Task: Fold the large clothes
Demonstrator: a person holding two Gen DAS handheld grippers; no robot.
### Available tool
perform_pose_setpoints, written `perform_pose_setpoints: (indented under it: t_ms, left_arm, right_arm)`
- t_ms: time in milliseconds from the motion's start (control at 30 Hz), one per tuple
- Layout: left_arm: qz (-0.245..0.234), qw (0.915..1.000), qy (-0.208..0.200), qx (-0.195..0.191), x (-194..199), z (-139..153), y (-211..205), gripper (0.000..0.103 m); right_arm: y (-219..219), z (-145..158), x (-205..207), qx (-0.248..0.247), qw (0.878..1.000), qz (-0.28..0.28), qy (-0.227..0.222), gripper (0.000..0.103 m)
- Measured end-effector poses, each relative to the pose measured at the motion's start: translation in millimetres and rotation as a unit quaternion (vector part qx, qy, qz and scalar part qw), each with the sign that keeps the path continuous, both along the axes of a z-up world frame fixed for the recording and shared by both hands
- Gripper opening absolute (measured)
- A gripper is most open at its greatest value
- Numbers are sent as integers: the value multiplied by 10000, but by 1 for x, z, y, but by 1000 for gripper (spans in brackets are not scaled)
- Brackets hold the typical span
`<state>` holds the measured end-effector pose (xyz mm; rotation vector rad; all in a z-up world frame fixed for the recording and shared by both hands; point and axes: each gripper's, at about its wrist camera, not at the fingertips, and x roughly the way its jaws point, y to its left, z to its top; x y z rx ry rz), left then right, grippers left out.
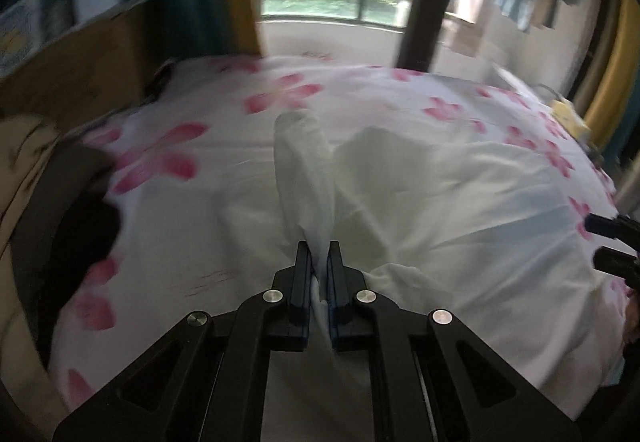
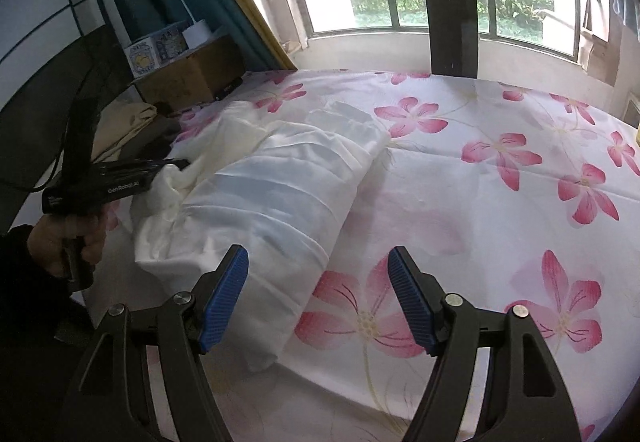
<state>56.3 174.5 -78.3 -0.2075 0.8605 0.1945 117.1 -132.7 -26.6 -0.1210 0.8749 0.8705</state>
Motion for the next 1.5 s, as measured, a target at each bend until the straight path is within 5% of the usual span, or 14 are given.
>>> perform_pose_setpoints:
  t_ms: [200, 300, 467, 667, 733, 767, 1200, 1500]
  left_arm:
    - [427, 9976, -42, -537, -12, -3, 34, 11]
    - [489, 9953, -422, -720, -22, 14, 39, 36]
    - [-122, 9960, -706, -527, -16, 40, 15, 40]
    - [-653, 9975, -84, -249, 3, 9, -10, 40]
    - [-783, 9963, -44, -354, 1, -2, -10, 32]
    - [-841, 9958, -55, -348, -1, -5, -10, 4]
    - [-526, 9975, -458, -72, -39, 25, 2, 4]
    - [-451, 9989, 142, -64, -40, -7, 0, 5]
  right_arm:
    - [16, -9, 5, -189, 9997, -117, 113, 73]
    - [21, -11, 8, -255, 9995, -128, 103, 73]
    - [29, -12, 10, -314, 9994, -112, 101, 73]
    - [29, -11, 11, -325, 9993, -169, 83, 73]
    - [26, -11, 10, -325, 9992, -214, 67, 73]
    - [24, -11, 10, -326, 9992, -236, 68, 73]
    - [24, -4, 4, -331, 9992, -202, -28, 73]
    - [24, -24, -7, -614, 9980, -117, 36, 75]
